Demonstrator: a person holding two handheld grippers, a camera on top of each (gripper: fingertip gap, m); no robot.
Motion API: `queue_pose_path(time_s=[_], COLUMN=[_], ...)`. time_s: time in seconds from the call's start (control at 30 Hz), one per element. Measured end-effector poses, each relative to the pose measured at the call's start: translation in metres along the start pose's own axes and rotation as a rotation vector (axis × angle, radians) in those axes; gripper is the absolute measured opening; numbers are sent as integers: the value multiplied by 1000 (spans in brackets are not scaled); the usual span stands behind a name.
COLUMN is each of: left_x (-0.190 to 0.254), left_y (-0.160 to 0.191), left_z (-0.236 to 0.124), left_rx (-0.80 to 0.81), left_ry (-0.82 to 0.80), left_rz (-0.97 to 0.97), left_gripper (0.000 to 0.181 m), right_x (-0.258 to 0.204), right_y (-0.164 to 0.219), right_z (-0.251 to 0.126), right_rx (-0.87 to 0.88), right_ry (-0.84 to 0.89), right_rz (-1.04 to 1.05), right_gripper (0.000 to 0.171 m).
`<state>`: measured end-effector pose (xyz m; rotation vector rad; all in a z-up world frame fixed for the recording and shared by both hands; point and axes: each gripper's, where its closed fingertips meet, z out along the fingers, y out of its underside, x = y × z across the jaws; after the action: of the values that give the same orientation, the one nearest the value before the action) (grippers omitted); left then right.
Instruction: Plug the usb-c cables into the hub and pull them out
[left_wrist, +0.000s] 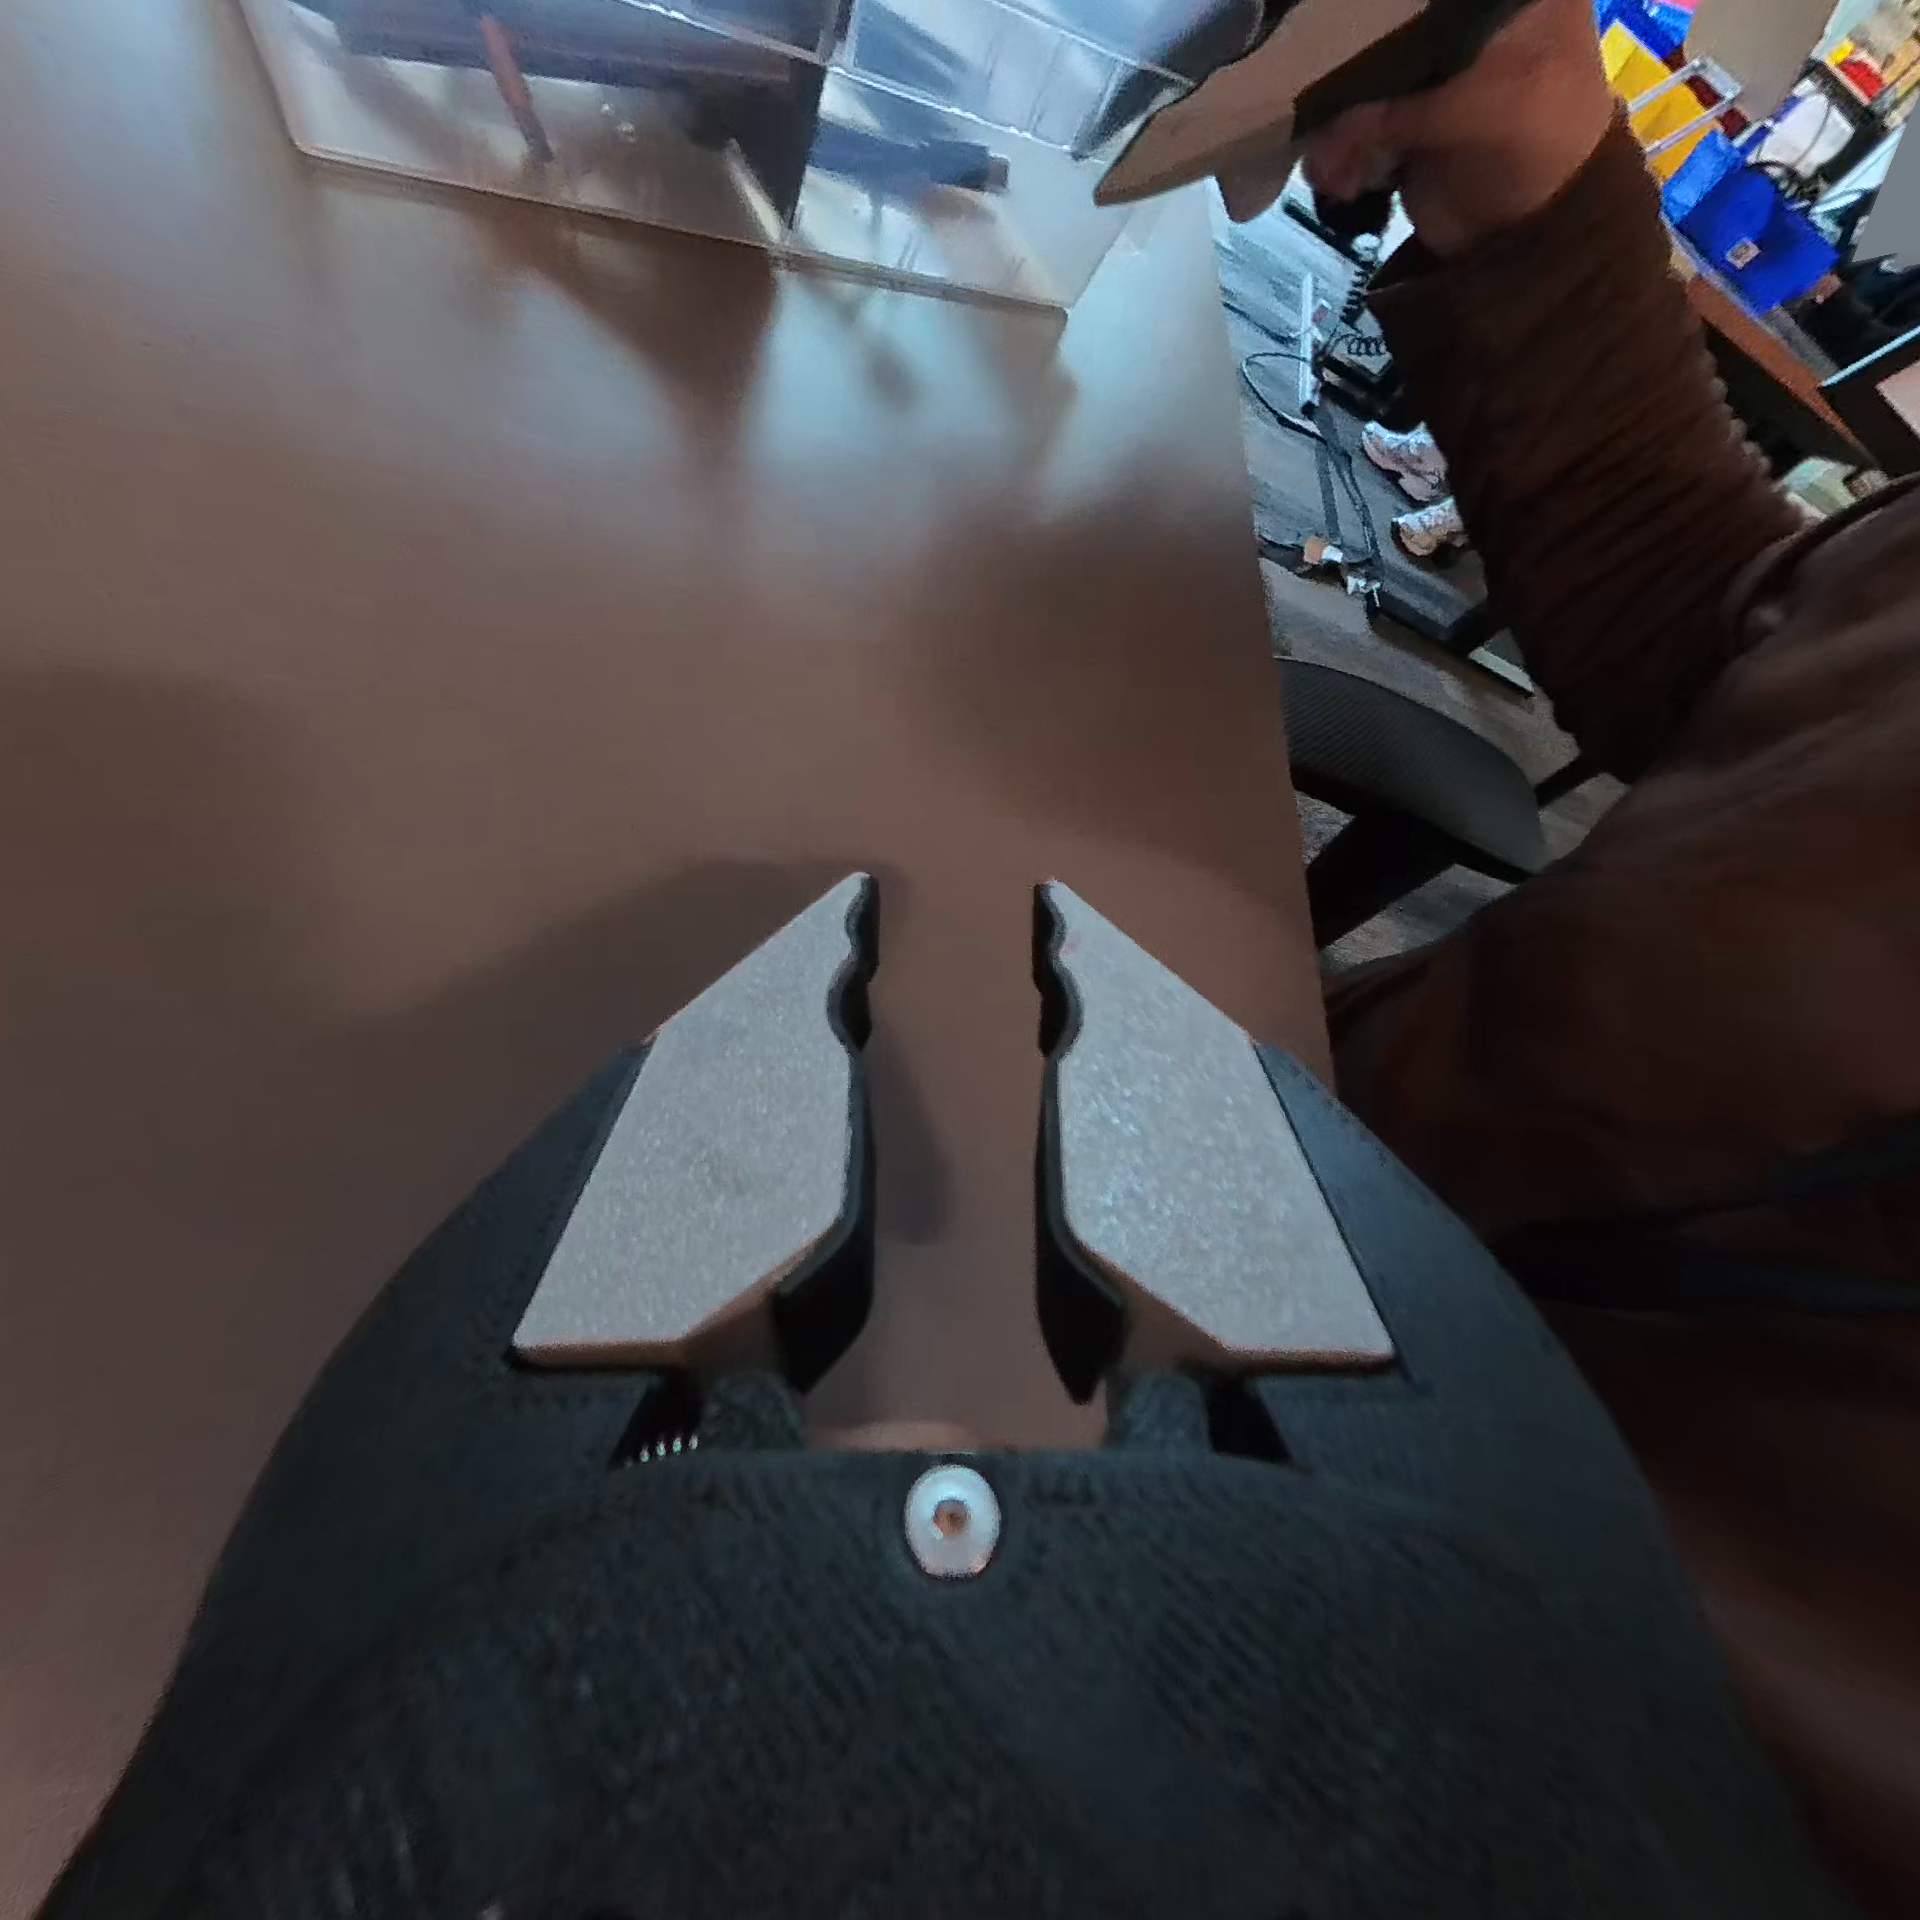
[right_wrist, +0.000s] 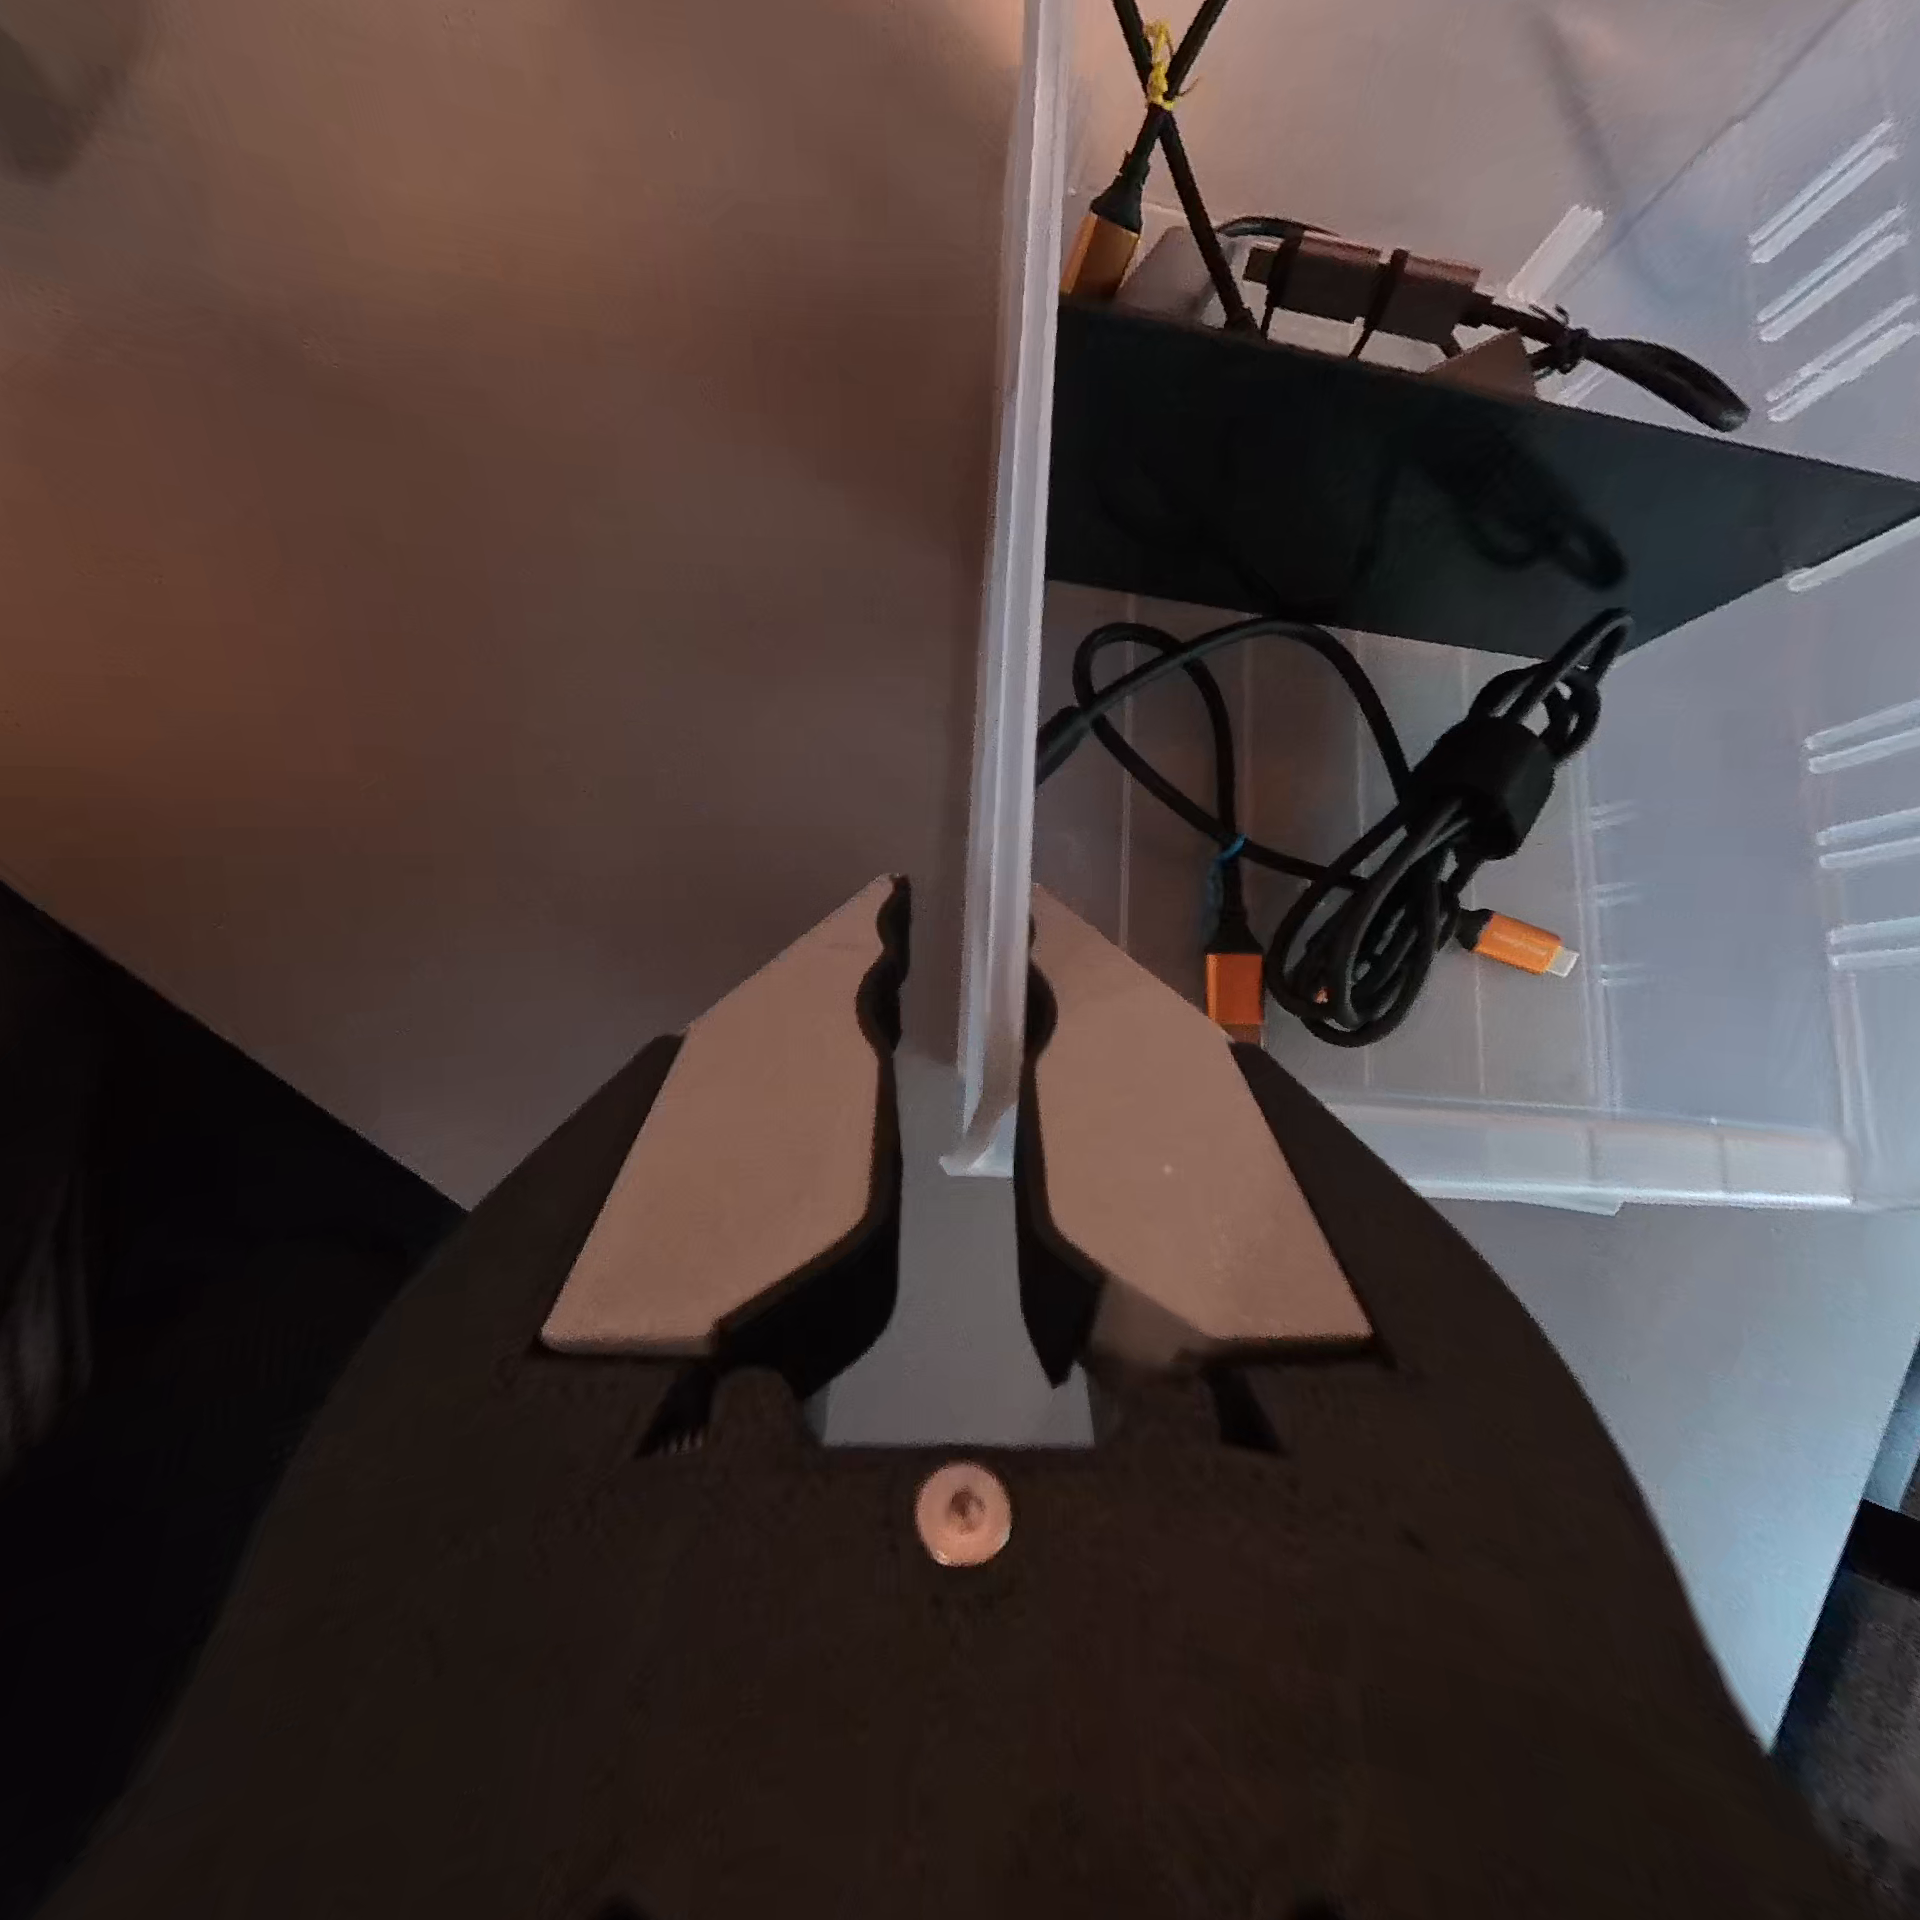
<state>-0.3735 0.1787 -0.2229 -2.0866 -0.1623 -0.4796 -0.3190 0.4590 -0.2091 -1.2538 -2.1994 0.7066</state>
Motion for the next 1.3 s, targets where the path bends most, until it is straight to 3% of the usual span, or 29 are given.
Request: queue_pose_path(time_s=[0.1, 0.2, 0.33, 0.5, 0.73, 0.93, 1.1, 1.3], left_x=[3, 7, 8, 8, -1, -14, -8, 9], left_y=[3, 6, 7, 7, 2, -4, -6, -20], left_z=[-1, -2, -2, -2, -7, -19, -28, -41], left_rx=[-9, -15, -20, -23, 13, 50, 70, 160], left_ry=[9, 23, 31, 38, 55, 49, 166, 304], left_rz=[-3, 2, -2, -12, -77, -78, -87, 42], left_gripper=[27, 27, 27, 28, 30, 35, 47, 65], right_x=[2, -1, 4, 48, 100, 115, 125, 110], right_y=[-1, -5, -37, -69, -93, -103, -118, -127], right_z=[2, -1, -23, -32, -14, 17, 30, 31], right_rx=[-17, -25, 92, 131, 126, 157, 283, 424], right_ry=[0, -39, -90, 33, 144, 116, 152, -16], right_rz=[-8, -31, -33, -36, -1, -14, -78, -43], right_gripper=[9, 15, 15, 14, 14, 17, 17, 46])
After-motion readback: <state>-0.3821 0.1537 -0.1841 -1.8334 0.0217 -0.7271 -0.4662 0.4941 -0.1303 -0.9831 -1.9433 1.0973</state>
